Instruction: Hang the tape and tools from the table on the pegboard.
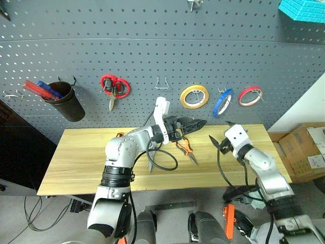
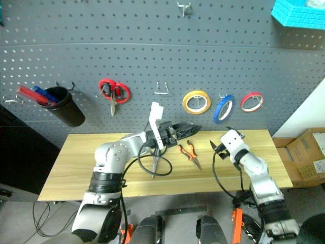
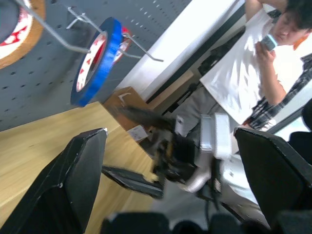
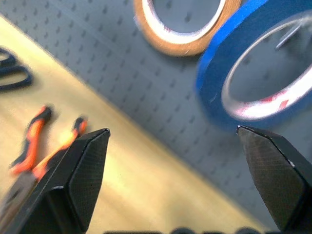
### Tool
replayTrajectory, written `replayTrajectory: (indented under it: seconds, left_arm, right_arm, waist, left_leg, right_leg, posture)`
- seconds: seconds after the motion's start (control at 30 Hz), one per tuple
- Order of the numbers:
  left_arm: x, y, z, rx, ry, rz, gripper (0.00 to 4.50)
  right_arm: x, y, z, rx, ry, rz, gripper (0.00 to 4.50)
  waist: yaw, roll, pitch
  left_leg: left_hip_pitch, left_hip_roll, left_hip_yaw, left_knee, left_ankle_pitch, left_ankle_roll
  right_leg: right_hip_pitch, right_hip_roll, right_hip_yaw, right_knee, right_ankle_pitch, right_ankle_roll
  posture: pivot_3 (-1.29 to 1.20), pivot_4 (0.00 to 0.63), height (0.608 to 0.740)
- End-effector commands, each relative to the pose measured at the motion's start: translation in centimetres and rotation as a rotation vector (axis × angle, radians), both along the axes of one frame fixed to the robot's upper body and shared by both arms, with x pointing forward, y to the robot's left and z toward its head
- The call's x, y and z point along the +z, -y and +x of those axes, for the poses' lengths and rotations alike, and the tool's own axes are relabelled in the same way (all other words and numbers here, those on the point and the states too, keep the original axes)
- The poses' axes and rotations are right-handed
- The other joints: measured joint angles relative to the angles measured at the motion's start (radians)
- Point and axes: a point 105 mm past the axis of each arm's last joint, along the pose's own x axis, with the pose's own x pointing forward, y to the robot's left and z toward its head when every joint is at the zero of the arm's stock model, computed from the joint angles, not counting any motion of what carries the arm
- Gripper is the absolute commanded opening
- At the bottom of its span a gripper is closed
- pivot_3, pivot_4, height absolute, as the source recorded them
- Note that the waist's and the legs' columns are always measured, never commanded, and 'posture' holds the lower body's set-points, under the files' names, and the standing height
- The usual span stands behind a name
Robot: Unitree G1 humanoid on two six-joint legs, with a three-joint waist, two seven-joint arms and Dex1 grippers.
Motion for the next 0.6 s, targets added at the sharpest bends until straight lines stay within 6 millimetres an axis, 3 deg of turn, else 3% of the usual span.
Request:
replayTrajectory:
  seconds: [0.03, 0.13, 0.23, 0.33, 0.6]
  left_arm:
    - [-3.1, -1.0, -0.4, 0.111, 0.013, 0.134, 4.50]
    - [-6.6, -3.5, -0.3, 0.296, -0.024, 0.254, 4.50]
    - [-8.3, -5.1, -2.0, 0.350, -0.100, 0.260, 4.50]
    - [-9.2, -5.5, -3.9, 0.352, -0.147, 0.254, 4.50]
    - [-9.8, -6.0, -5.6, 0.397, -0.202, 0.247, 4.50]
  right_arm:
    - [-1.5, -2.1, -1.8, -0.052, -0.222, 0.132, 4.49]
    - [-2.2, -4.9, -2.5, -0.020, -0.364, 0.174, 4.49]
    - [-2.7, -7.0, -1.9, -0.013, -0.455, 0.182, 4.49]
    - [-3.9, -8.6, -1.3, 0.030, -0.536, 0.115, 4.49]
    - [-6.4, -8.5, 0.9, 0.011, -0.661, -0.005, 4.49]
  waist:
    - [-0.004, 0.001, 0.000]
    - [-0.006, 0.001, 0.000]
    - [-0.005, 0.000, 0.003]
    - [0.003, -0.002, 0.005]
    - [0.024, -0.002, 0.019]
  left_leg:
    - [0.001, 0.001, 0.001, -0.001, 0.000, 0.000]
    - [0.005, 0.002, 0.004, -0.002, 0.000, 0.000]
    - [0.009, 0.003, 0.004, -0.003, 0.000, 0.001]
    - [0.011, 0.002, 0.004, -0.002, 0.001, 0.002]
    - [0.010, 0.001, 0.007, -0.002, 0.001, 0.003]
  right_leg:
    - [0.000, 0.001, 0.001, 0.000, 0.000, 0.000]
    - [0.000, 0.003, 0.006, 0.001, 0.000, 0.000]
    - [0.000, 0.006, 0.011, 0.003, 0.000, -0.002]
    - [-0.001, 0.006, 0.014, 0.007, -0.002, -0.007]
    - [-0.002, 0.006, 0.019, 0.006, -0.004, -0.009]
  posture:
    - [0.01, 0.160, 0.740]
    - [0.02, 0.181, 0.740]
    - [0.05, 0.206, 0.740]
    - [0.07, 0.220, 0.740]
    - [0.11, 0.250, 0.740]
